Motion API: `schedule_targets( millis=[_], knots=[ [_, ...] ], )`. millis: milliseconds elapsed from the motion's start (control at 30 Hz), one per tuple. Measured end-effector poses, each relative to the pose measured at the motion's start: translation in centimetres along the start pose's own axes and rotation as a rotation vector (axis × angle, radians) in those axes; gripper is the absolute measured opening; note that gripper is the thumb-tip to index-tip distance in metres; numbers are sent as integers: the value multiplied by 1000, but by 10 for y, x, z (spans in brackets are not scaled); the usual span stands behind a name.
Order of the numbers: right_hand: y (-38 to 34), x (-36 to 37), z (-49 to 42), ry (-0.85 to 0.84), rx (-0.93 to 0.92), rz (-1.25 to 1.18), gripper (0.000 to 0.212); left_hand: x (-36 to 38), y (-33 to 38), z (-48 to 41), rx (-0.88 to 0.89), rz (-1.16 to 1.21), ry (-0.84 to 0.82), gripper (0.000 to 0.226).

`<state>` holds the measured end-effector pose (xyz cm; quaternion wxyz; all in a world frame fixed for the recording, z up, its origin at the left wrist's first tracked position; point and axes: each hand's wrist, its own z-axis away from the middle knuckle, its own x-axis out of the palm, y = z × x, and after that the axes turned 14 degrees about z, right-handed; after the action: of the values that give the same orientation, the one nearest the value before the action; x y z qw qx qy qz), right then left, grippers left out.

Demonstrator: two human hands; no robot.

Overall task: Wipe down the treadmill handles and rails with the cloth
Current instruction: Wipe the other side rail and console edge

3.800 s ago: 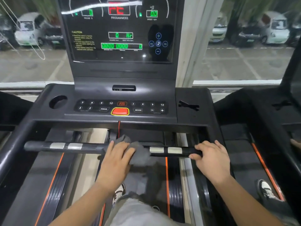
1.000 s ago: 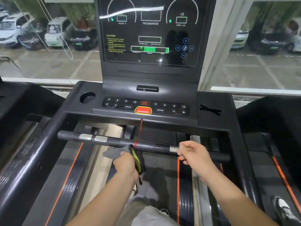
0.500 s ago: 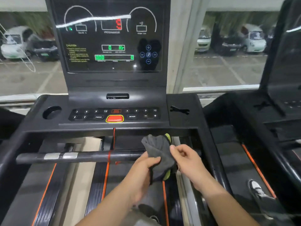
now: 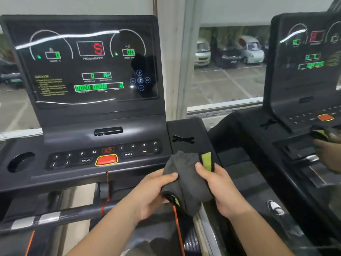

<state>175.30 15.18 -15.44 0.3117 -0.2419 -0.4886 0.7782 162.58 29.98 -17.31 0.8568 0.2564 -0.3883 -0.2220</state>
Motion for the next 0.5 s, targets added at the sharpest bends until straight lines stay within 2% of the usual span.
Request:
schedule_targets(
  millis=[67, 200, 300, 400, 467, 500],
  knots=[
    [-5, -3, -9, 31, 51, -21, 22, -5, 10, -7, 11, -51, 34, 28],
    [-11, 0, -31, 97, 96, 137, 17, 3, 21, -31, 5, -98, 92, 30],
    [-29, -3, -51, 242, -19, 277, 18, 22, 41, -50, 43, -79, 18, 28],
    [-58, -9, -70, 380, -197, 418, 42, 35, 71, -68, 26, -42, -44, 22],
    [-59, -10, -91, 505, -167, 885, 81, 33, 78, -78, 49, -271, 48, 13],
    [-53, -9, -100, 573, -146, 1134, 92, 30, 78, -81, 97, -413, 116, 7]
  ],
)
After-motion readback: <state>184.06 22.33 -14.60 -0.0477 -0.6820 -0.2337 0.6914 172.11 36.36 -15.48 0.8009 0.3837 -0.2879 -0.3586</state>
